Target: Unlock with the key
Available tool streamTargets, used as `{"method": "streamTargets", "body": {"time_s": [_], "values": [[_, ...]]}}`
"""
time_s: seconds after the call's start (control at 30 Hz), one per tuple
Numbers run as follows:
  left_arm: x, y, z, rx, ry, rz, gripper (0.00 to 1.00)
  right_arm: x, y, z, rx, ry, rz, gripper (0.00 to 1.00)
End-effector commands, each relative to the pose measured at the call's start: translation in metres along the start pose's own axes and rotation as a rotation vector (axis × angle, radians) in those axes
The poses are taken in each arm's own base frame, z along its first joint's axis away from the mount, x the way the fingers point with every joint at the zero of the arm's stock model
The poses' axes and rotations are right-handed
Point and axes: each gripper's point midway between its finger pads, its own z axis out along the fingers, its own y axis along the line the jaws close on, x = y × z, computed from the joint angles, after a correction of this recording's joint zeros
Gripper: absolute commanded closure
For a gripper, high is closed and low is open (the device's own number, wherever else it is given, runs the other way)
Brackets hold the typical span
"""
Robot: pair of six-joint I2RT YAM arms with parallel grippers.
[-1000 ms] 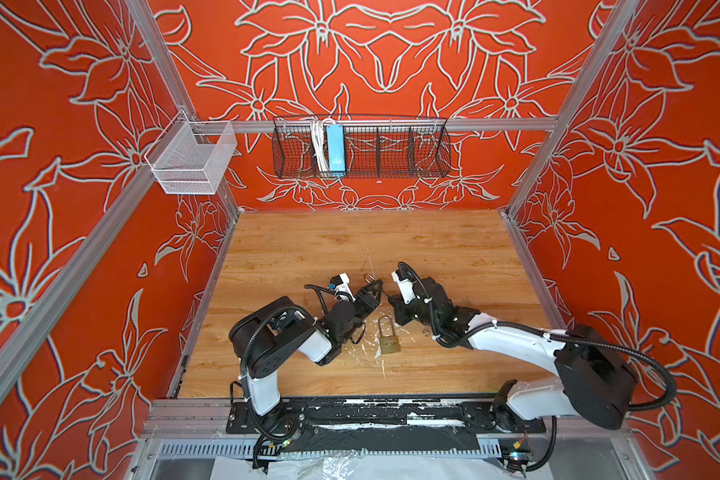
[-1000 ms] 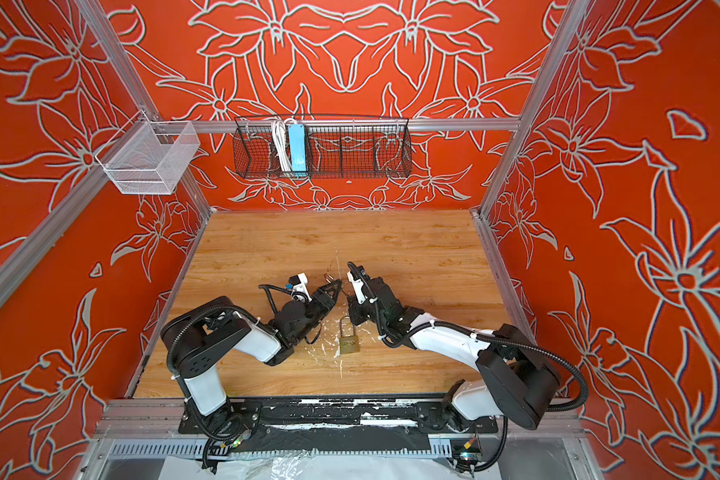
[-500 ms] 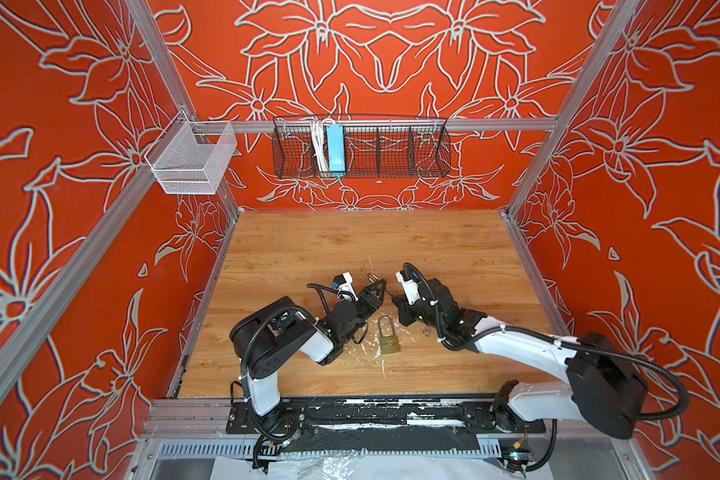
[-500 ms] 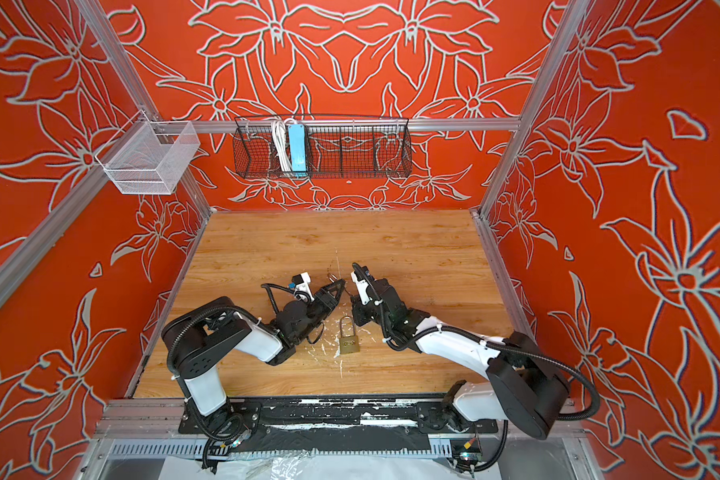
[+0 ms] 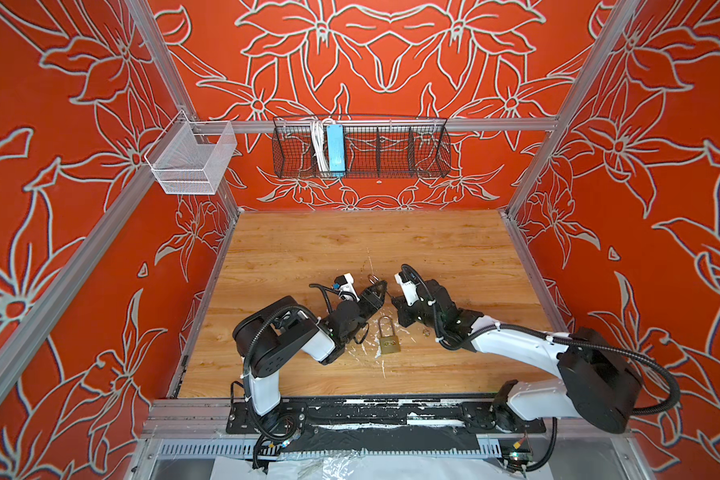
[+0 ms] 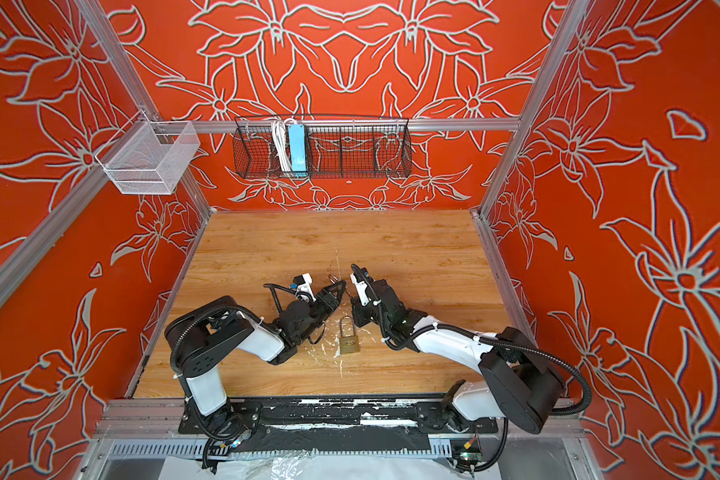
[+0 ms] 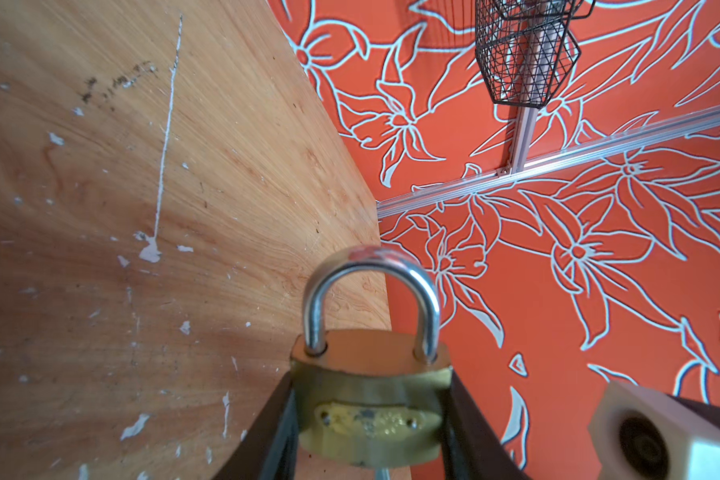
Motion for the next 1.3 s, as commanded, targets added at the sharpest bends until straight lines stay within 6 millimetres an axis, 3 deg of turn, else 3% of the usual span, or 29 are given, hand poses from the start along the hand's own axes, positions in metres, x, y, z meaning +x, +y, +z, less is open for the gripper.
{"method": "streamTargets", "body": {"time_s": [0.0, 0.2, 0.4, 0.63, 0.8, 1.27], "values": [[0.060, -0.056, -0.005, 0.215, 0.257, 0.031, 1.00, -0.056, 0.018, -0.016, -0.064, -0.200, -0.035, 1.00], [0.079, -0.059, -0.003, 0.255, 0.340, 0.097, 1.00, -0.068, 0.009, -0.040, -0.043, -0.275, -0.044, 1.00], [0.101, -0.073, -0.004, 0.347, 0.462, 0.168, 1.00, -0.069, 0.017, -0.045, -0.099, -0.306, -0.071, 1.00], [0.089, -0.063, 0.000, 0.303, 0.385, 0.199, 1.00, -0.077, -0.004, -0.066, 0.023, -0.378, -0.079, 1.00], [0.086, -0.058, 0.001, 0.287, 0.377, 0.187, 1.00, -0.077, -0.015, -0.068, 0.069, -0.385, -0.054, 1.00], [0.072, -0.037, 0.003, 0.166, 0.273, 0.181, 1.00, -0.067, 0.038, -0.049, -0.210, -0.322, -0.121, 1.00]]}}
